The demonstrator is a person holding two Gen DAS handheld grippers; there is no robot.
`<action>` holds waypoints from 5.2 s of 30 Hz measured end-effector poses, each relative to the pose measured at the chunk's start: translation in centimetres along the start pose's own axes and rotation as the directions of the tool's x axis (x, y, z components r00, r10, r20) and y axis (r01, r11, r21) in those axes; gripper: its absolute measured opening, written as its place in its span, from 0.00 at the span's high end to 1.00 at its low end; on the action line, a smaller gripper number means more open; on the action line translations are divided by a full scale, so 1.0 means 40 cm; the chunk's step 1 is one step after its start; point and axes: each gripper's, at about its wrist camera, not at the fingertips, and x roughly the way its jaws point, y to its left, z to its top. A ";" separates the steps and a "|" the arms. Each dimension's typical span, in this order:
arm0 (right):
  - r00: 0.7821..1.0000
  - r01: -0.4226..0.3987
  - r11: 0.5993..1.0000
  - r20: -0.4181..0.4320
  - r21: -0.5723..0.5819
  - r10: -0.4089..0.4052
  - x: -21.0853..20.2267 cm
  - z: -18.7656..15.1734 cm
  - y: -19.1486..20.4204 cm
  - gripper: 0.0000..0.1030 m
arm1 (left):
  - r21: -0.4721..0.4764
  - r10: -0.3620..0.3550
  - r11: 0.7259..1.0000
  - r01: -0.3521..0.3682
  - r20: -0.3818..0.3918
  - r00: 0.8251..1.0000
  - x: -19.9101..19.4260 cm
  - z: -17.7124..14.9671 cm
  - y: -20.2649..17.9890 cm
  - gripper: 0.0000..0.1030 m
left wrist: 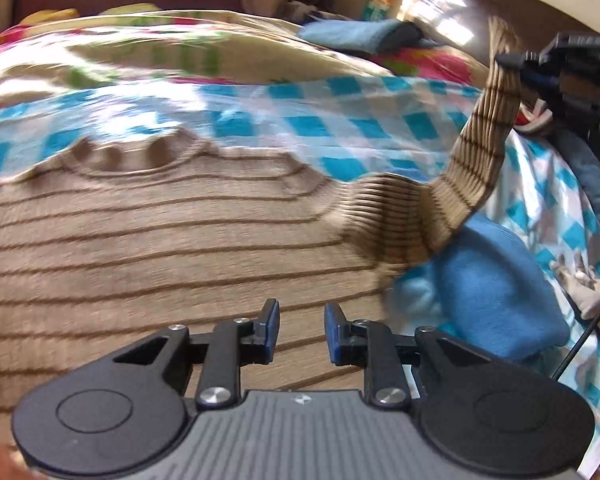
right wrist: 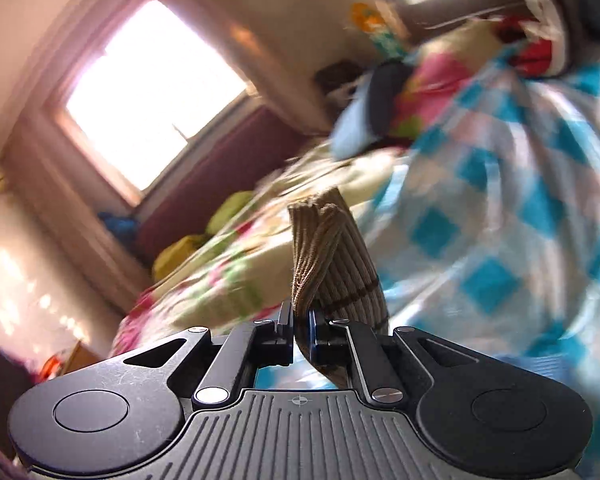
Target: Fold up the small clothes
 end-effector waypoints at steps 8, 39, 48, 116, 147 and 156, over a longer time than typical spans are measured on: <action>0.956 -0.187 0.961 -0.261 -0.203 0.131 0.235 -0.261 0.333 0.92 | -0.097 0.142 0.986 -0.135 0.067 0.988 -0.145 -0.092 0.204 0.67; 0.806 -0.268 0.808 -0.581 -0.524 -0.109 0.382 -0.711 0.516 0.73 | -0.316 0.155 0.943 -0.108 0.128 0.980 -0.227 -0.207 0.414 0.67; 0.791 -0.264 0.846 -0.606 -0.463 -0.085 0.367 -0.709 0.468 0.73 | -0.300 0.164 0.946 -0.123 0.116 0.980 -0.220 -0.208 0.407 0.67; 0.841 -0.282 0.881 -0.540 -0.380 0.036 0.373 -0.722 0.501 0.80 | -0.016 0.746 0.665 -0.746 0.034 0.665 -0.112 0.104 0.770 0.83; 0.822 -0.190 0.968 -0.513 0.164 0.248 0.343 -0.565 0.338 0.93 | 0.112 0.175 0.974 -0.195 0.164 0.971 -0.197 -0.039 0.294 0.78; 0.935 -0.209 0.974 -0.275 0.084 0.225 0.205 -0.393 0.268 0.93 | 0.113 0.168 0.970 -0.215 0.329 0.929 -0.264 -0.038 0.277 0.26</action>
